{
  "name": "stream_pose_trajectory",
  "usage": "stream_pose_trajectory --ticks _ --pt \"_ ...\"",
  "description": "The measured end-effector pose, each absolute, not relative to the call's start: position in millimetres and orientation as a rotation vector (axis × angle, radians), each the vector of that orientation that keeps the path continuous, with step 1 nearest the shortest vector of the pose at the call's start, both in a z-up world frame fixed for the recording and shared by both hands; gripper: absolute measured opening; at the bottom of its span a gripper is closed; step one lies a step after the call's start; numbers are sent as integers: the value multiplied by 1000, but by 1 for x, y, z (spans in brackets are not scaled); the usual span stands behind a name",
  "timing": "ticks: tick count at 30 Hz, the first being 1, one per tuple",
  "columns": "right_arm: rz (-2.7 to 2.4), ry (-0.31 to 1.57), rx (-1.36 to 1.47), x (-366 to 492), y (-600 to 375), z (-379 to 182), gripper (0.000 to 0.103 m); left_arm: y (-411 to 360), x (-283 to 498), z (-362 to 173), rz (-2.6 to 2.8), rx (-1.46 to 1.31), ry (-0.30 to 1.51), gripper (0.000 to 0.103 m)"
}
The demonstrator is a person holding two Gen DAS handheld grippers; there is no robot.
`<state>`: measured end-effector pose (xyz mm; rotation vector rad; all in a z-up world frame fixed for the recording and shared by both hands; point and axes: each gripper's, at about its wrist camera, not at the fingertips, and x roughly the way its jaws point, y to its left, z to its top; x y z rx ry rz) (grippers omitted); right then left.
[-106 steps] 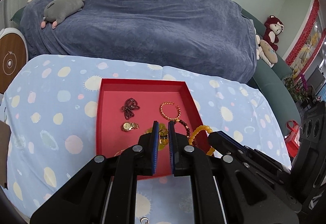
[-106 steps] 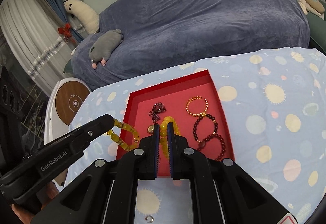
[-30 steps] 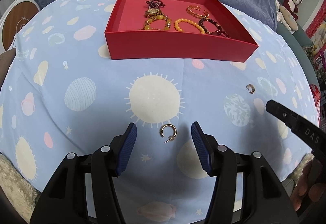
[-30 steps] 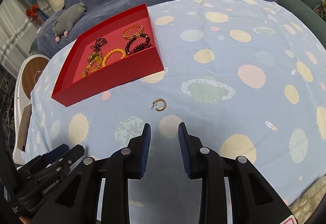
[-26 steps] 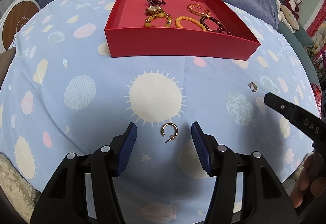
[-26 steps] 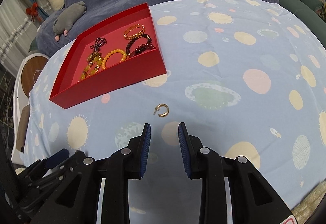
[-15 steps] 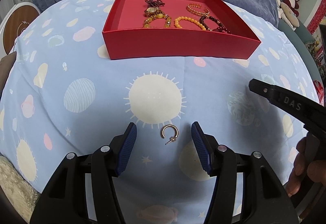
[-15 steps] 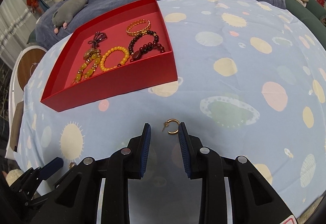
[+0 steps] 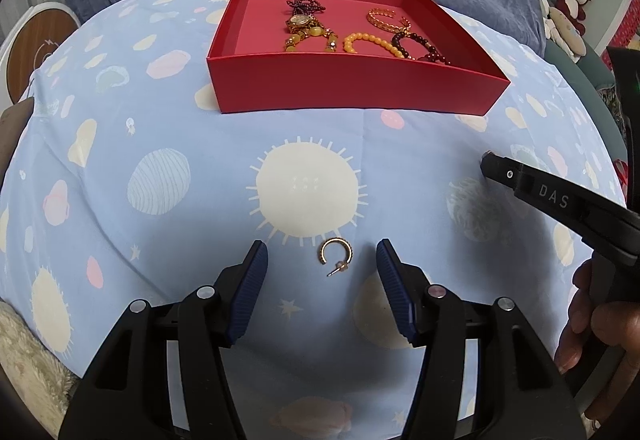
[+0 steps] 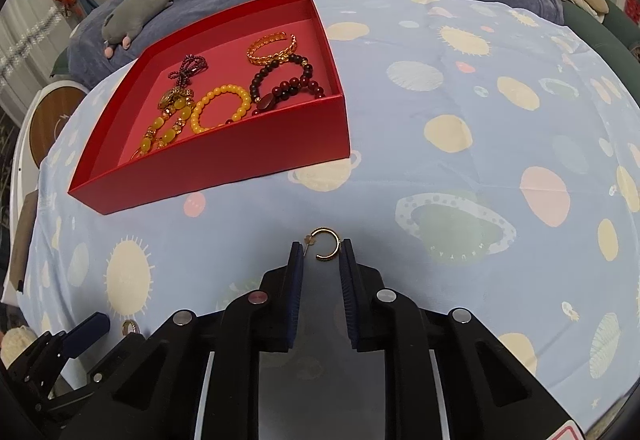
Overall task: Organize jewelry
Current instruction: 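Grasp one gold hoop earring with the left gripper while the right gripper grasps the other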
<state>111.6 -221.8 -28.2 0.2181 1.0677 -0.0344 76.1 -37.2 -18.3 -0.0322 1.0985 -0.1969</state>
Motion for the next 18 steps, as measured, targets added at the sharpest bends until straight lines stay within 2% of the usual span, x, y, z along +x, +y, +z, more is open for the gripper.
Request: stream_pose_trajectory --ticks 8,10,11,18 --pt "-23 1064 284 87 -224 -28 17 -26 69 -17 -186 -73 1092 53" --pt "-24 1069 301 80 -225 -29 7 -27 70 -17 -182 -74 1093 53" --pt "-24 1073 310 78 -226 -30 6 -27 71 -17 -180 -71 1093 53" --pt "-12 1077 326 72 -226 -30 6 -33 72 -17 -186 -52 1089 43"
